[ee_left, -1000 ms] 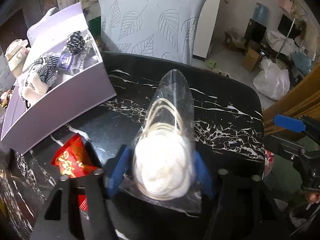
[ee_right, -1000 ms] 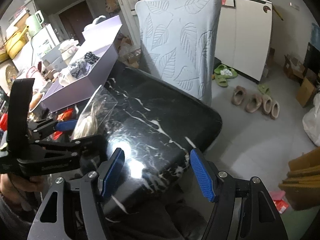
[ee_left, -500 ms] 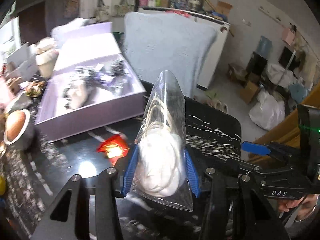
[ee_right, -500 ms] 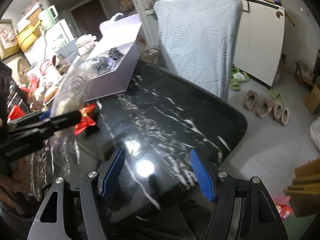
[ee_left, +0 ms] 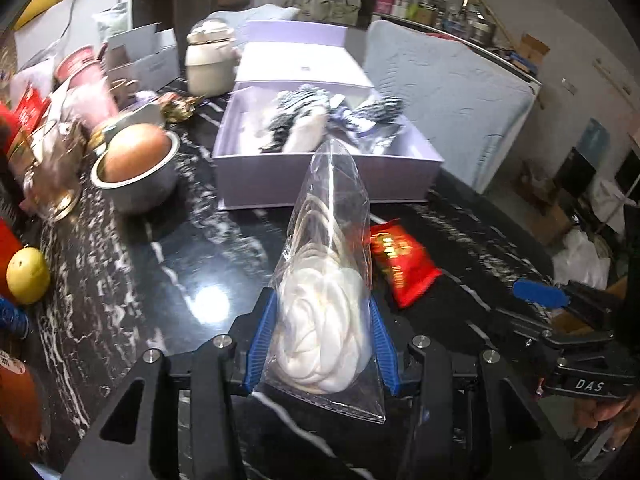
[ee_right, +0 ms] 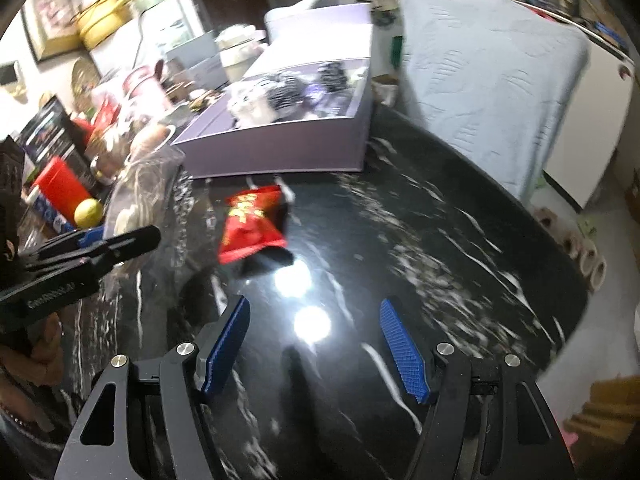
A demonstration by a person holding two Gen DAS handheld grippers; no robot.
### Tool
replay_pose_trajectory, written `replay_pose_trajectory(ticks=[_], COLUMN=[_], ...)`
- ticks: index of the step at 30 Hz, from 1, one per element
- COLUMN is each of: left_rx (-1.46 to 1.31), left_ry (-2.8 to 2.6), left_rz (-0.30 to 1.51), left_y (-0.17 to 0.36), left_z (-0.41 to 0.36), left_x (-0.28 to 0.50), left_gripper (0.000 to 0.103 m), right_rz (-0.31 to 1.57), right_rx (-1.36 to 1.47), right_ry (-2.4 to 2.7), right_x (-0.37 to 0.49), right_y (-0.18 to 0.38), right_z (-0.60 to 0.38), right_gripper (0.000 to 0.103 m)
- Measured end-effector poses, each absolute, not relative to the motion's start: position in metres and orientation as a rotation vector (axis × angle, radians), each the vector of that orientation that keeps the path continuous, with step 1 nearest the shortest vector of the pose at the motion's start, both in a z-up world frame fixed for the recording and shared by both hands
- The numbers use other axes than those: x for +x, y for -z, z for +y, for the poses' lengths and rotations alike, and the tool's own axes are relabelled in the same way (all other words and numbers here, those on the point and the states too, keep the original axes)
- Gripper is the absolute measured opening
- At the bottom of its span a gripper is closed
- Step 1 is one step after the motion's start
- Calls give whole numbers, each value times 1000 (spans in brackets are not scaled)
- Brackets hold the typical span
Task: Organize soft objects
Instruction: 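Lift the clear bag with the left tool while the right tool grasps the red packet, then carry the clear bag and red packet with both tools toward the white box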
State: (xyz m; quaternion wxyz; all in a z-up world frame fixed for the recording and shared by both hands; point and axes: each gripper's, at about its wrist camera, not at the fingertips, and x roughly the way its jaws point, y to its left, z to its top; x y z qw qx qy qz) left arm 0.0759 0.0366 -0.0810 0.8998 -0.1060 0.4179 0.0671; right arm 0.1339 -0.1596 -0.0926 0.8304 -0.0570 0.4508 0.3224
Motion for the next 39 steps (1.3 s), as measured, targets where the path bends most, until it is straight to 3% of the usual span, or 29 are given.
replay_pose_trajectory(ticks=[20,28,31,33,39], left_rx=[-283,-253,-243,-241,-230], left_ry=[-185,-202,-209,-208,-208], left_rz=[926,940,939,937,922], left_y=[114,120,122,122,123], left_z=[73,71,71,71,69], left_x=[71,75,76,75,73], left_gripper=[45,54,56,56,56], right_rz=[943,967,982,971,966], right_rx=[-242,-246,-249,-266,-261], right_ry=[-738,-754,-766,-756,-745], right_x=[161,169,168,167,160], right_y=[102,112,117,118,117], right_z=[-74,-65,-61,-59,-65], right_gripper=[69,68,62,48,40])
